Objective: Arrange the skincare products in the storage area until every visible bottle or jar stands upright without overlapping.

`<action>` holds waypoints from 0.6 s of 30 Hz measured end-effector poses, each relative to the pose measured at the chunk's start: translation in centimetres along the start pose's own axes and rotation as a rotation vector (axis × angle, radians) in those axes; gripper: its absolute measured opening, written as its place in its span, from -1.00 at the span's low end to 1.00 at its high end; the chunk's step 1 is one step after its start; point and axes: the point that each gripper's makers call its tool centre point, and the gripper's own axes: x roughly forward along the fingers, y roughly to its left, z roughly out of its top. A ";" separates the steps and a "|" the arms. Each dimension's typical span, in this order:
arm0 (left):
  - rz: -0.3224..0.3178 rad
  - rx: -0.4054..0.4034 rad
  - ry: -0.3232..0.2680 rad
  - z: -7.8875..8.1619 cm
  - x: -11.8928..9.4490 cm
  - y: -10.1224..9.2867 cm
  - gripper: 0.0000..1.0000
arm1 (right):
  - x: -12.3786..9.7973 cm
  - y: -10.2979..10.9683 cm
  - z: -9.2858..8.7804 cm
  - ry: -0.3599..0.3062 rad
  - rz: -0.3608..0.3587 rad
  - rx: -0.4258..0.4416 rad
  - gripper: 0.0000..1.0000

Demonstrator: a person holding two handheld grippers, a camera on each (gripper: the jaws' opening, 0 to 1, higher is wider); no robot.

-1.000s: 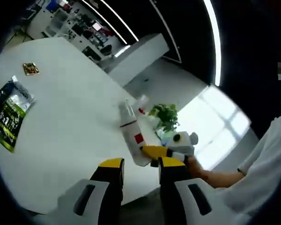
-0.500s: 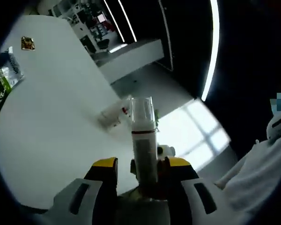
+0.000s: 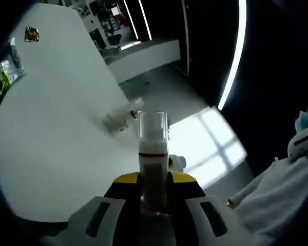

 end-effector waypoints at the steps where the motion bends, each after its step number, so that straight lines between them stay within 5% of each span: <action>1: 0.006 0.003 0.000 0.0 0.0 0.1 -0.70 | 0.0 -0.3 0.0 0.005 -0.024 -0.036 -0.67; 9: 0.208 0.131 0.066 -1.0 -0.2 2.5 -0.71 | 0.6 -1.9 -1.8 0.164 -0.132 -0.147 -0.44; 13: 0.302 0.180 0.068 -0.7 -0.7 3.8 -0.71 | -0.3 -2.5 -1.1 0.178 -0.160 -0.173 -0.52; 18: 0.358 0.194 0.083 -0.8 -0.8 4.4 -0.71 | -0.4 -2.2 0.6 0.111 -0.162 -0.145 -0.45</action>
